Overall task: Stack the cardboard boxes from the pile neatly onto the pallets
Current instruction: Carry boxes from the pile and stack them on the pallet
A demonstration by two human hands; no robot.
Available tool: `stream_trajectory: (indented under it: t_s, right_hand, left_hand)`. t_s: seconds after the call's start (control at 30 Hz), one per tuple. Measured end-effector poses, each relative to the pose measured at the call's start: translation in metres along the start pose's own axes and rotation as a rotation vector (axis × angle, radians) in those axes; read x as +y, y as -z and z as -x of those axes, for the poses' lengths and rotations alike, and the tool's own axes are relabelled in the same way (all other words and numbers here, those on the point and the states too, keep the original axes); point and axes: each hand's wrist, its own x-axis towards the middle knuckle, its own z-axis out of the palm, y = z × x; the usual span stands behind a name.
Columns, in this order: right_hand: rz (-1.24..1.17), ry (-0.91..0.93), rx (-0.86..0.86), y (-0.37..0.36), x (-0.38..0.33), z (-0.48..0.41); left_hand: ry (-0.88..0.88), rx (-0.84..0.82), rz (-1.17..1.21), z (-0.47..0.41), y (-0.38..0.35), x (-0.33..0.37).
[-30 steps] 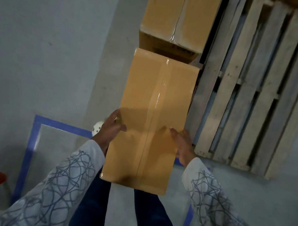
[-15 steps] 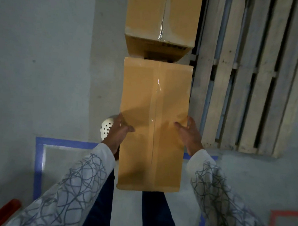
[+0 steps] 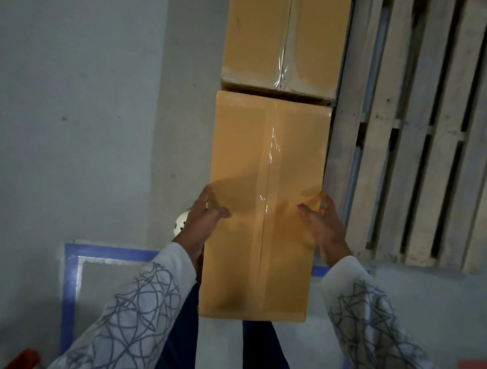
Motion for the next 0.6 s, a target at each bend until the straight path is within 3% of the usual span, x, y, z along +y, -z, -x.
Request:
stream_trajectory:
  t_s: [0.6]
  right_hand:
    - [-0.131, -0.051, 0.003, 0.001, -0.007, -0.011]
  left_hand:
    - [-0.059, 0.033, 0.015, -0.006, -0.007, 0.008]
